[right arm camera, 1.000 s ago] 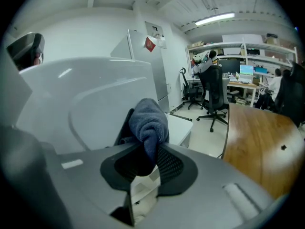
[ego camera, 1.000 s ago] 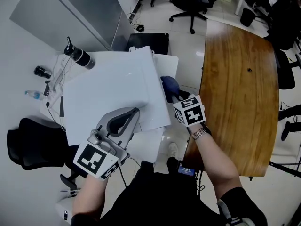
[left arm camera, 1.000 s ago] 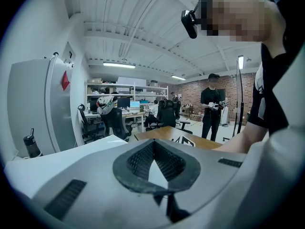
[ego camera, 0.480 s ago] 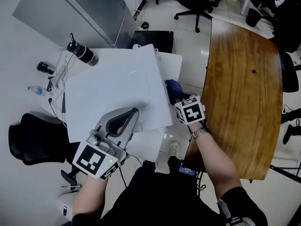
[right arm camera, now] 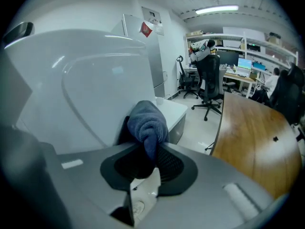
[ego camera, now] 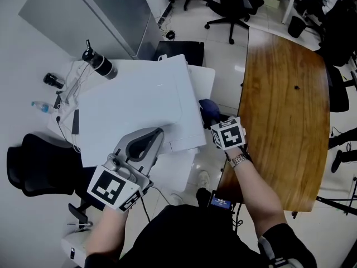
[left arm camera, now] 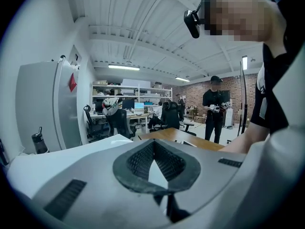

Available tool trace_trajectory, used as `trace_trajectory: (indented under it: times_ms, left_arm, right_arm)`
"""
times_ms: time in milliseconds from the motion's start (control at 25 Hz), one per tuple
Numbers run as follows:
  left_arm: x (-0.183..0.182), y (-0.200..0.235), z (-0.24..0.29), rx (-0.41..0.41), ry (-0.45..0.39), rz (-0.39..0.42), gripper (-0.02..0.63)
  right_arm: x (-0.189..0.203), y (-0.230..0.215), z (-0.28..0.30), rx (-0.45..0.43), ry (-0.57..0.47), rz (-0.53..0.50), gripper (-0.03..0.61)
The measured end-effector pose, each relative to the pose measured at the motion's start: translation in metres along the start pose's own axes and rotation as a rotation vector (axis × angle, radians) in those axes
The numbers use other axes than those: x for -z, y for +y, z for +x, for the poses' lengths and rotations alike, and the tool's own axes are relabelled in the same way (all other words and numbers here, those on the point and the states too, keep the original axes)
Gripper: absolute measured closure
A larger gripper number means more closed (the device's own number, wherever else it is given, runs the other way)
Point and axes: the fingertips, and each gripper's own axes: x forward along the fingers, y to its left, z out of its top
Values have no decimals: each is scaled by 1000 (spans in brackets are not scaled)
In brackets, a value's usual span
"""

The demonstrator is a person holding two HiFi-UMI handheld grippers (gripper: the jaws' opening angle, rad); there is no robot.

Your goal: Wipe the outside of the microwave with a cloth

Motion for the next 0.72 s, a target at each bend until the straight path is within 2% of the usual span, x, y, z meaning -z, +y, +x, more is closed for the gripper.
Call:
trace_trajectory:
  times_ms: [360,720]
  left_arm:
    - [1,-7,-42,16,-53,-16,609]
    - [3,-9,-104,11,-100,-39,609]
  right_arm:
    - [10,13,-48,87,-23,-2,506]
    - [20,33,-123,207,-79,15,506]
